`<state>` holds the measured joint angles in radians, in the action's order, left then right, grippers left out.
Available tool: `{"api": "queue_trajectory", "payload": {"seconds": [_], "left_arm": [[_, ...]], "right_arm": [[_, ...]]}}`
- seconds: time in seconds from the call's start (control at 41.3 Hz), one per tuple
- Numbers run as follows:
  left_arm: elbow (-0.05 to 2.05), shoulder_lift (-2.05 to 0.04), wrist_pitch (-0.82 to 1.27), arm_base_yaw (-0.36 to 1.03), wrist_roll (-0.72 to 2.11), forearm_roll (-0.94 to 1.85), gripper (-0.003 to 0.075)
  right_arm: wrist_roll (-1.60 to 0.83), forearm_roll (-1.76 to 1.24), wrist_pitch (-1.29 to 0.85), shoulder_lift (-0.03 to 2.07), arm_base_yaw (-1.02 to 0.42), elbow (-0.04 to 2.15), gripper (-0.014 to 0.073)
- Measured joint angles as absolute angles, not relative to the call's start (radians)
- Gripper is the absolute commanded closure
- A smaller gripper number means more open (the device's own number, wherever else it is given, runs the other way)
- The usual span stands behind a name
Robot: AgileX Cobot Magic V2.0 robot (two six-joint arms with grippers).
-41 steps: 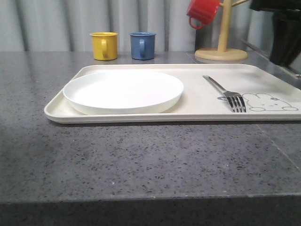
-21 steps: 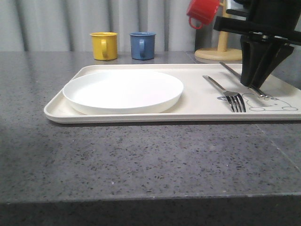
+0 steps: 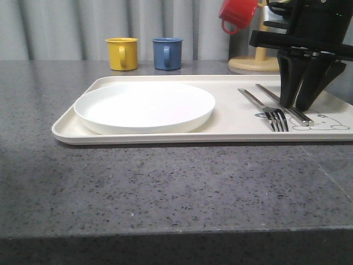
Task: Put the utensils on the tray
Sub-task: 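Place the chopsticks on the tray next to the fork and release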
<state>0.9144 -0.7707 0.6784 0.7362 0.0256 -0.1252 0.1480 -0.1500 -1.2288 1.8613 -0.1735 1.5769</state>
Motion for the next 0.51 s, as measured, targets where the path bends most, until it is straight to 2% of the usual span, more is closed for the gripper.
{"api": "queue_trajectory", "payload": {"seconds": [0.29,0.508], "left_arm": [[0.914,-0.771,0.678,0.736,0.026,-0.125,0.0312],[0.914,-0.771,0.678,0.736,0.026,-0.125,0.0312]], "right_arm": [[0.06,0.038,-1.229,1.689,-0.139,1.563,0.0344],[0.02,0.111,-1.235,1.621,0.071,1.5,0.0344]]}}
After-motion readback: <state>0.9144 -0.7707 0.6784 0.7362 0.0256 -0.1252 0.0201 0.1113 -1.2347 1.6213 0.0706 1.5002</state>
